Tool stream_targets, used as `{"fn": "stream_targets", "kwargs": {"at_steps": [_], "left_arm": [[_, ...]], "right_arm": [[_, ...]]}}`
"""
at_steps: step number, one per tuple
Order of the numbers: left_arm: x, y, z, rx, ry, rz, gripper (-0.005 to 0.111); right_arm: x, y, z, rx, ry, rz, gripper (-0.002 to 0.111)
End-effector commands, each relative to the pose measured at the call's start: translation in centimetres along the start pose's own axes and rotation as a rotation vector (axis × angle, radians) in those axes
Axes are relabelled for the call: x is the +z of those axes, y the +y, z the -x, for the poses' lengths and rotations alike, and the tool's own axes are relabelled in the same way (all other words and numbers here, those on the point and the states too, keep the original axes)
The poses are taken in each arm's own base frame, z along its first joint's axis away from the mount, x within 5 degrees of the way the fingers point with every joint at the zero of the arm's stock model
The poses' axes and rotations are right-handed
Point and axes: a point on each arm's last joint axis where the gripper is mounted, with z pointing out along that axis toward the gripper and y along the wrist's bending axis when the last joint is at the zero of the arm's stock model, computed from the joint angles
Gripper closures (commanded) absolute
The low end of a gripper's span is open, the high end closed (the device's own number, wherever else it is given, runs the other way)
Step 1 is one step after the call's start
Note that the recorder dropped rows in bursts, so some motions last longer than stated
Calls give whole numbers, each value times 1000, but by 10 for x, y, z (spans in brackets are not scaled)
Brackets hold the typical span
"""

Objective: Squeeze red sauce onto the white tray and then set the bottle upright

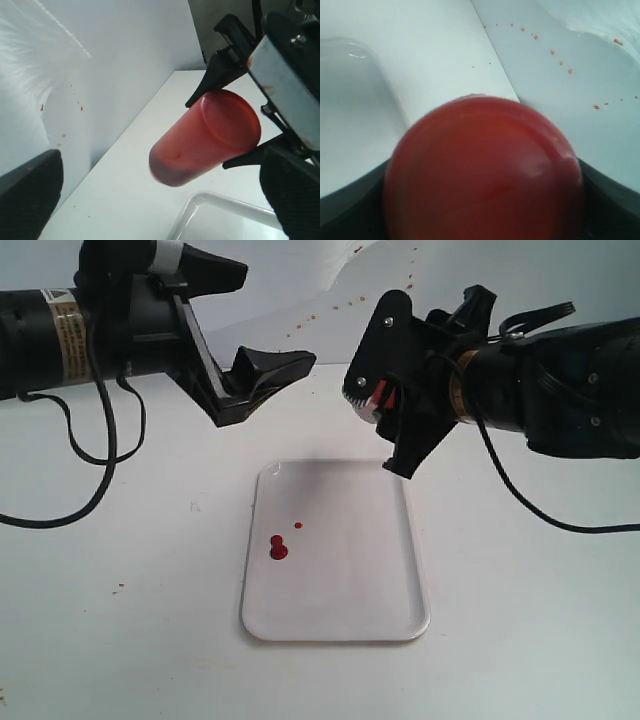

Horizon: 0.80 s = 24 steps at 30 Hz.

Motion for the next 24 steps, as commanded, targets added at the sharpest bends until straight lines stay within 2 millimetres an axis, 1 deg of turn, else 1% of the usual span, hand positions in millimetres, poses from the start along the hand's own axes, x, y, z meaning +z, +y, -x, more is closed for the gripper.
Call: {"fn": "stream_targets", "kwargs": {"at_steps": [1,4,7,12,15,18,20,22,24], "left_arm": [[-2,3,-6,-27,57,61,2],[-2,3,-11,-31,87,79,2],[-4,-3,-24,-96,123,72,2],[-5,-18,-54,-187,202,40,2],[2,-23,-75,-214,264,14,2],[14,-29,-95,-252,303,-35,2],[21,-32,-107,-305,312,-58,2],[27,-33,-116,-336,304,-59,2],[31,-34,-119,-332,284,-72,2]], "right_arm": [[-4,-3,6,18,-58,18,108],[-4,-1,8,43,-84,42,108],[-4,-1,8,43,-86,43,108],[-4,-1,8,43,-85,43,108],[-6,0,12,55,-118,61,108],[-15,-3,19,85,-183,80,108],[-25,-8,24,100,-222,70,108],[-36,-15,27,118,-246,48,108],[-46,-21,30,153,-268,31,108]]}}
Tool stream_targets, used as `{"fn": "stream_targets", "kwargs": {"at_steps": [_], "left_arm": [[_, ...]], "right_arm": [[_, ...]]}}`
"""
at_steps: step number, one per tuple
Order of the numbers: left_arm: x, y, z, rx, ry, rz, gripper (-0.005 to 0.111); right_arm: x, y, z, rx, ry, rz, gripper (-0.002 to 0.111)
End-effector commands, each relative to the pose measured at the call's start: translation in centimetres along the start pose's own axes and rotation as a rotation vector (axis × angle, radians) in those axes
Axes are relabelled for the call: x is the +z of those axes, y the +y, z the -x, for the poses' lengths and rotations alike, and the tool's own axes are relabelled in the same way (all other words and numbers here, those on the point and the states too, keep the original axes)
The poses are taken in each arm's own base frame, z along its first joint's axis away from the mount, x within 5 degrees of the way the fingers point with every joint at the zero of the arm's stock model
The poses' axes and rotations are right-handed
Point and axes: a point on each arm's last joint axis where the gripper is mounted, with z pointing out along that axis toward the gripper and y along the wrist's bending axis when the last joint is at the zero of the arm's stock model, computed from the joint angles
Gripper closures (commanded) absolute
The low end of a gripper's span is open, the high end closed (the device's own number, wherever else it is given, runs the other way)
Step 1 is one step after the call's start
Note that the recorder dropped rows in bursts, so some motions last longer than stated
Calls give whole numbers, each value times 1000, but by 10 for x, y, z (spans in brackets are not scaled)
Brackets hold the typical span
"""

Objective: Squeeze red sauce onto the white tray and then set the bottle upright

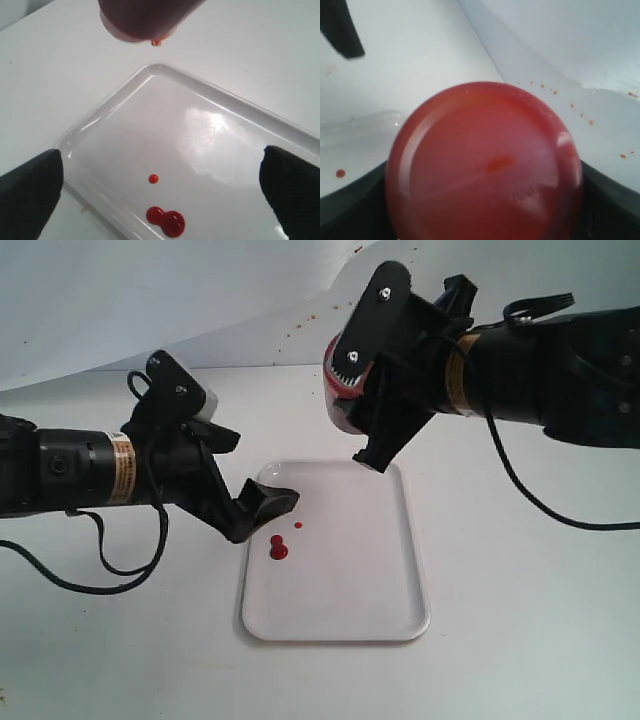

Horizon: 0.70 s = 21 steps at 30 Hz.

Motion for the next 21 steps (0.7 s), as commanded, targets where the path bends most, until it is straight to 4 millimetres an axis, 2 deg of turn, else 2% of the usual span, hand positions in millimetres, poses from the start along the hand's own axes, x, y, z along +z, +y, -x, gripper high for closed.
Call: {"fn": "stream_targets", "kwargs": {"at_steps": [1,5,9,15,21], "left_arm": [[12,-2,-6,-28,-42,-40,2],[12,-5,-2,-84,-91,-81,2],[11,-8,1,-218,-106,-119,2],[4,-23,12,-363,-262,-318,2],[2,-30,9,-323,-259,-368,2]], "right_arm": [[-29,-16,19,59,-91,-54,108],[-40,-17,29,104,-171,-29,108],[-50,-19,36,133,-227,-14,108],[-60,-21,42,130,-266,-16,108],[-63,-19,46,154,-310,19,108]]}}
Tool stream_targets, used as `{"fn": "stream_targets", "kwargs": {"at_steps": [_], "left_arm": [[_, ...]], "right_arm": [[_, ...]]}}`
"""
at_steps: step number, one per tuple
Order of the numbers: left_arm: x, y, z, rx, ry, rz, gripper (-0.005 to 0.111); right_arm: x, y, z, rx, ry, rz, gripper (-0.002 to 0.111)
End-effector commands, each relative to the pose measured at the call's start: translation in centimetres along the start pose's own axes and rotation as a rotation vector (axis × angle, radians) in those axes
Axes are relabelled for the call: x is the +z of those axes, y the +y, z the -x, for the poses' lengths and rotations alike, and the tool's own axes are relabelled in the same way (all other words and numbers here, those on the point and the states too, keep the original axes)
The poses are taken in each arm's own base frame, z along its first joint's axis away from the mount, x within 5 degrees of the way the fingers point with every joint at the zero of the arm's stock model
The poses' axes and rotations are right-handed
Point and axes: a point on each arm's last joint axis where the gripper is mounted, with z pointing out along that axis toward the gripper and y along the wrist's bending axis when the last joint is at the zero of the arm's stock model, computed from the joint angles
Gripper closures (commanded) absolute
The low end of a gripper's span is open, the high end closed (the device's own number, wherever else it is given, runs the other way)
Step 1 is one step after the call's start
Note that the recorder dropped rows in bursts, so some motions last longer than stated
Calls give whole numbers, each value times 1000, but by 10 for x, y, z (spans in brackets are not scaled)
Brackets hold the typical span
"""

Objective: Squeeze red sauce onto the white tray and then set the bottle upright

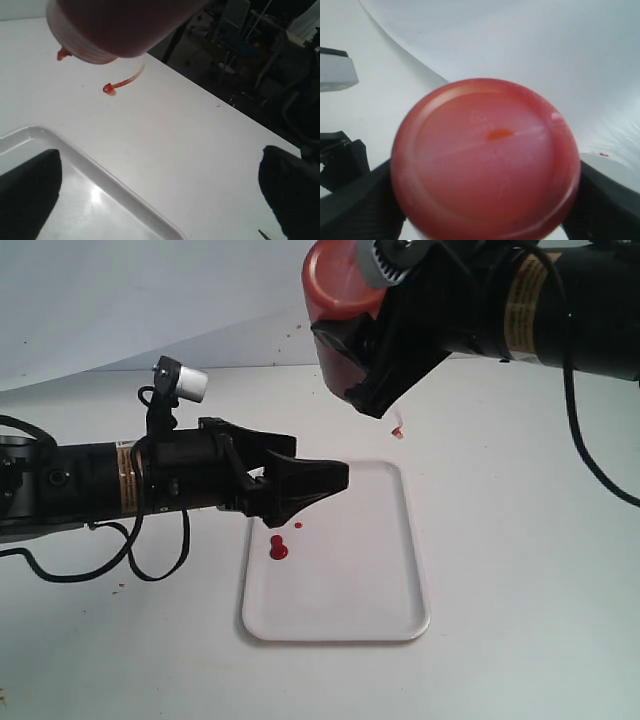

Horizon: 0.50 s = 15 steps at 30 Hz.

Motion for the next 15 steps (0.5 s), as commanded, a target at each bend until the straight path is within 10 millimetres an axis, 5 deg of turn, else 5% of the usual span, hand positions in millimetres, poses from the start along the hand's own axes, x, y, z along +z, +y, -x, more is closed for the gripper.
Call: {"fn": "stream_targets", "kwargs": {"at_steps": [1,15], "left_arm": [[0,-7,-3,16,18,-57,2],[-4,-25,4,-88,-46,-267,2]], "right_arm": [[-6,1,11,21,-68,33,108],[-26,-4,27,20,-140,21,108]]}}
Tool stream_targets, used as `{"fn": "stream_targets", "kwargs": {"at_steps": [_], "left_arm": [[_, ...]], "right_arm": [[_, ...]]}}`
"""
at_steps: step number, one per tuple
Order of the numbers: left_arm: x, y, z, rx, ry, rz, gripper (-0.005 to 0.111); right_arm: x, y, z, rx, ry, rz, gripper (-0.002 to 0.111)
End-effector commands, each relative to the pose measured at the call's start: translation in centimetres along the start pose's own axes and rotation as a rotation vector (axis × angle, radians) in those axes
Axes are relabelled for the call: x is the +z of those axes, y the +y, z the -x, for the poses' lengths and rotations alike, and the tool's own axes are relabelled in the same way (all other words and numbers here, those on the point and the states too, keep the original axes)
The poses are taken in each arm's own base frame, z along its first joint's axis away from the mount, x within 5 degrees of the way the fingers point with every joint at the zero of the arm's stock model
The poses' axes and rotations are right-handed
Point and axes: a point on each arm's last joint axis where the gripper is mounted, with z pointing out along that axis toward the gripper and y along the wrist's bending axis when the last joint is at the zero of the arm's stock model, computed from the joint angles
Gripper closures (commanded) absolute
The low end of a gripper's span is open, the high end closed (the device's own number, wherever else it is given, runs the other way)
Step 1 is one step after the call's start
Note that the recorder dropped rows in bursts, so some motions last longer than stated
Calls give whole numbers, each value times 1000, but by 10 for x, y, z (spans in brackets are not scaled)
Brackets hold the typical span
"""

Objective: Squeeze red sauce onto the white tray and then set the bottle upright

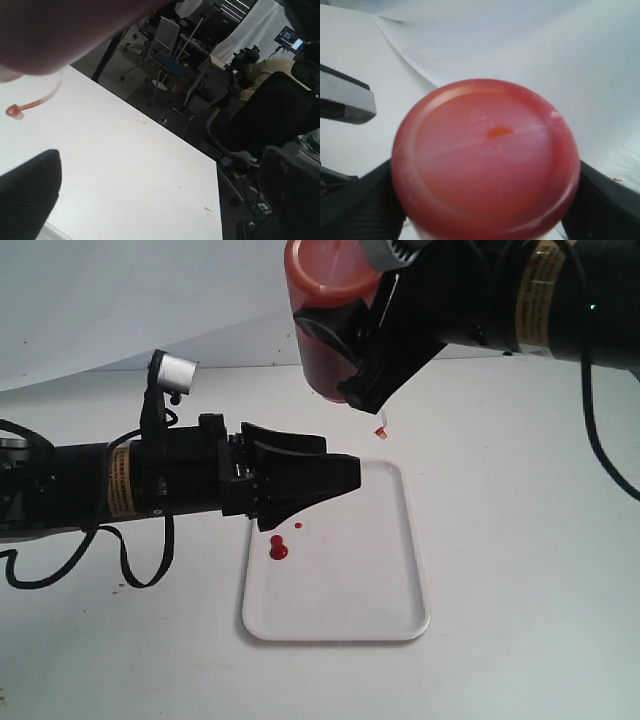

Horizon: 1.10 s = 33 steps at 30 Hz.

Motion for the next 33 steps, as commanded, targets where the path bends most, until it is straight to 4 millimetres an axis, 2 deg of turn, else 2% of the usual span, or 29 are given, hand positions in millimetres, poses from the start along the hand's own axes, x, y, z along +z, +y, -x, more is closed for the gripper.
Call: {"fn": "stream_targets", "kwargs": {"at_steps": [1,11,13,15,17,22,29,33], "left_arm": [[0,-4,-2,11,15,-28,2],[-7,-4,-15,-78,-26,1,2],[-8,-4,-16,-30,-37,12,2],[-8,-4,-18,105,-17,11,2],[-8,4,-18,237,-10,99,2],[-12,16,0,510,-151,288,2],[1,7,33,682,-216,170,2],[4,5,41,672,-228,142,2]], "right_arm": [[-17,-5,18,1,-68,-21,108],[-25,-4,26,48,-117,-4,108],[-25,-5,26,61,-116,-3,108],[-25,-5,26,68,-116,-3,108],[-25,-5,26,72,-116,-3,108],[-23,-4,25,80,-112,0,108],[-23,-4,25,97,-112,1,108],[-23,-3,26,116,-119,11,108]]}}
